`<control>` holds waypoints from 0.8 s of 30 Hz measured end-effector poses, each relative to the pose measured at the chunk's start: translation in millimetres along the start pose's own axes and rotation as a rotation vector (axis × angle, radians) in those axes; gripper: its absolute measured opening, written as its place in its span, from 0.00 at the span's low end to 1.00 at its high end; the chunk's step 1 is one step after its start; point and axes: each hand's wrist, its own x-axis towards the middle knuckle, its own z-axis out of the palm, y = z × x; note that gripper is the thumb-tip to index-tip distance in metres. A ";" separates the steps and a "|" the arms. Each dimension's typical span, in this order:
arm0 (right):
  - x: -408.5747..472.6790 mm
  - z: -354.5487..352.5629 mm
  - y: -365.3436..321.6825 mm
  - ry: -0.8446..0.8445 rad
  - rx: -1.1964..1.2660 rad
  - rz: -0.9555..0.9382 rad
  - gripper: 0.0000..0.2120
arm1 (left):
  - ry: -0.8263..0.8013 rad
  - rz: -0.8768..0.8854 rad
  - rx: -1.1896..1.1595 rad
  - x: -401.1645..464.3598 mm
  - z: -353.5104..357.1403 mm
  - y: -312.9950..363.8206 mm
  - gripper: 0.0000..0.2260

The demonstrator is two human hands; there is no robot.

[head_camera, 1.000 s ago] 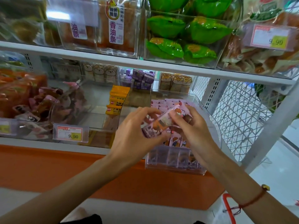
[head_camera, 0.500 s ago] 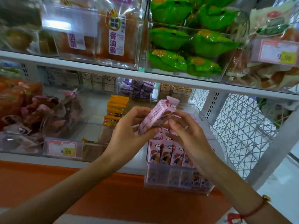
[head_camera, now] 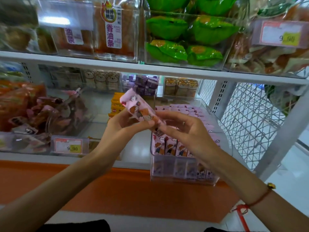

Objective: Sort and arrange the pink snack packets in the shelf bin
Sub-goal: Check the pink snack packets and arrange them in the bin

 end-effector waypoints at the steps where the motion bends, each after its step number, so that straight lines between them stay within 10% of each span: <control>1: -2.0 -4.0 3.2 0.017 -0.068 -0.017 0.13 | -0.007 0.011 0.004 -0.2 -2.4 -0.3 0.20; 12: 30.5 -14.1 27.9 0.149 -0.264 -0.160 0.15 | 0.028 0.344 0.255 22.8 -1.1 1.9 0.21; 20: 35.6 -36.0 60.6 -0.028 -1.090 0.077 0.22 | 0.101 0.408 0.348 107.8 0.3 -24.4 0.16; 24: 32.8 -37.6 68.8 -0.018 -1.129 0.037 0.21 | 0.104 0.408 0.528 143.6 3.0 -43.3 0.14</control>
